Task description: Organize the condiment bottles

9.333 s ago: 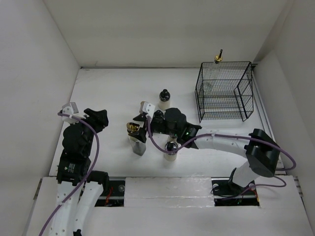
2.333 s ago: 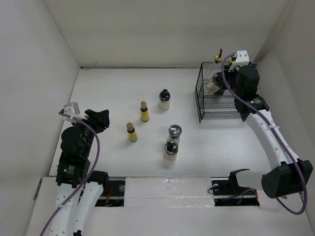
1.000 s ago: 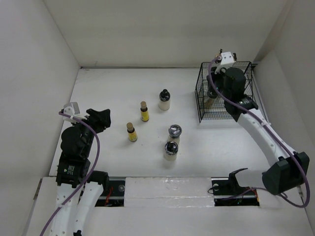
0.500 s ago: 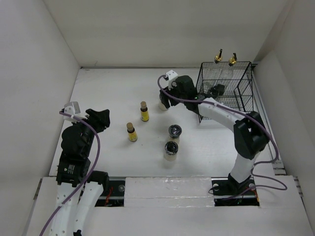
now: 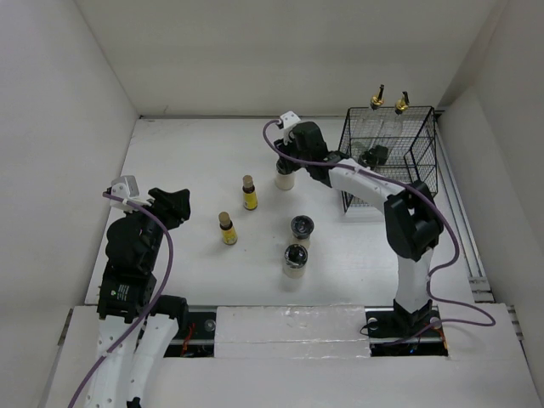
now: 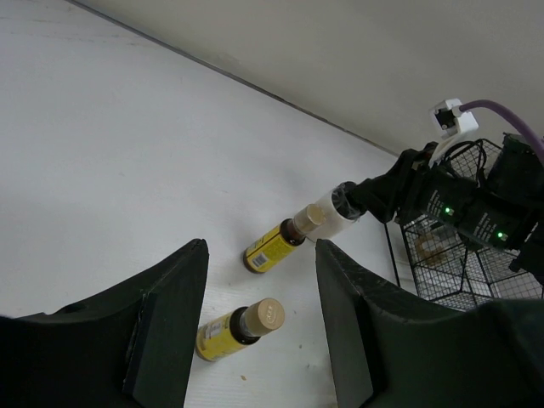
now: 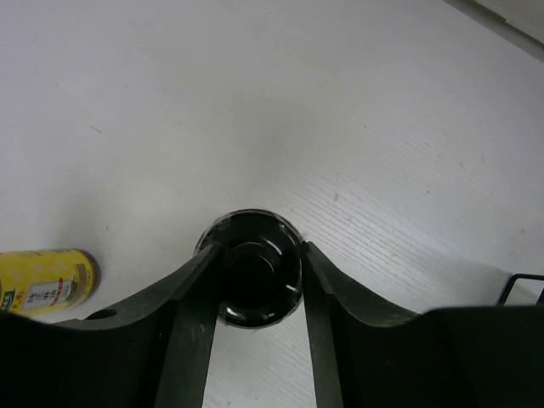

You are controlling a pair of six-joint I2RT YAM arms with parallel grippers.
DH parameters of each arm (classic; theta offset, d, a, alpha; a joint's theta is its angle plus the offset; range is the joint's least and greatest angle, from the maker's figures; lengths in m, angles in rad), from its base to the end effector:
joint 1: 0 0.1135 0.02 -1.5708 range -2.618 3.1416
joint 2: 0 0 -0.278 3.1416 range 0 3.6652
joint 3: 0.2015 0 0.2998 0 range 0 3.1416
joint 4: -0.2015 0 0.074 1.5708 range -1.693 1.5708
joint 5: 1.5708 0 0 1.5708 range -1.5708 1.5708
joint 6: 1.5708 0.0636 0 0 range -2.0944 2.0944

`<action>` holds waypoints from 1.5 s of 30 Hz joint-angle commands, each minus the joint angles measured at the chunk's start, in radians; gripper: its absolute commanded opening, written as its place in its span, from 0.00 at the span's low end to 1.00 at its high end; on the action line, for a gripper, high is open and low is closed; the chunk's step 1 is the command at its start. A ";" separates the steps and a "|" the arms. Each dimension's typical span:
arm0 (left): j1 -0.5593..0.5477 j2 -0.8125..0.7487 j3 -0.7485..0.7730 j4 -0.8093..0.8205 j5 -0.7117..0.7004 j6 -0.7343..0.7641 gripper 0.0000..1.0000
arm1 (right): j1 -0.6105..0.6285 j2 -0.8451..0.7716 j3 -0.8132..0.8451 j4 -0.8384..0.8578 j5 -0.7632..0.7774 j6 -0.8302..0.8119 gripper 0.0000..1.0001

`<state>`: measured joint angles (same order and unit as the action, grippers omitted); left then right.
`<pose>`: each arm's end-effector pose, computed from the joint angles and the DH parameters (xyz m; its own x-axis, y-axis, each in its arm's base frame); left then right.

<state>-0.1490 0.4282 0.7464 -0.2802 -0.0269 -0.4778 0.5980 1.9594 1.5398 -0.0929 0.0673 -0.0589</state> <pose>0.1632 -0.0228 0.3830 -0.0227 -0.4614 -0.8869 0.1255 0.8788 -0.4604 0.4469 0.2993 0.2385 -0.3743 -0.3261 -0.8681 -0.5362 0.8399 -0.0842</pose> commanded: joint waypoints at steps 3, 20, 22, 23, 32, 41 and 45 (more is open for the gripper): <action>0.003 0.012 0.002 0.039 0.015 0.010 0.49 | 0.013 0.041 0.072 0.048 0.028 -0.018 0.37; 0.003 0.012 0.002 0.039 0.024 0.010 0.49 | -0.078 -0.612 -0.231 0.147 0.046 0.045 0.05; 0.003 0.012 0.002 0.039 0.024 0.010 0.49 | -0.150 -0.689 -0.283 0.147 0.057 0.060 0.05; 0.003 0.012 0.002 0.039 0.024 0.010 0.49 | -0.177 -0.723 -0.328 0.137 0.068 0.060 0.05; 0.012 0.021 0.002 0.039 0.018 0.010 0.49 | -0.477 -0.834 -0.368 0.082 0.074 0.108 0.04; 0.012 0.011 0.002 0.039 0.007 0.010 0.49 | -0.580 -0.628 -0.236 0.091 0.071 0.117 0.02; 0.012 0.011 0.002 0.039 0.019 0.010 0.49 | -0.569 -0.599 -0.240 0.108 0.121 0.097 0.02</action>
<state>-0.1421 0.4427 0.7467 -0.2802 -0.0181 -0.4774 0.0212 1.3941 1.2205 -0.1192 0.1532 0.0414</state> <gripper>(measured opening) 0.491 0.359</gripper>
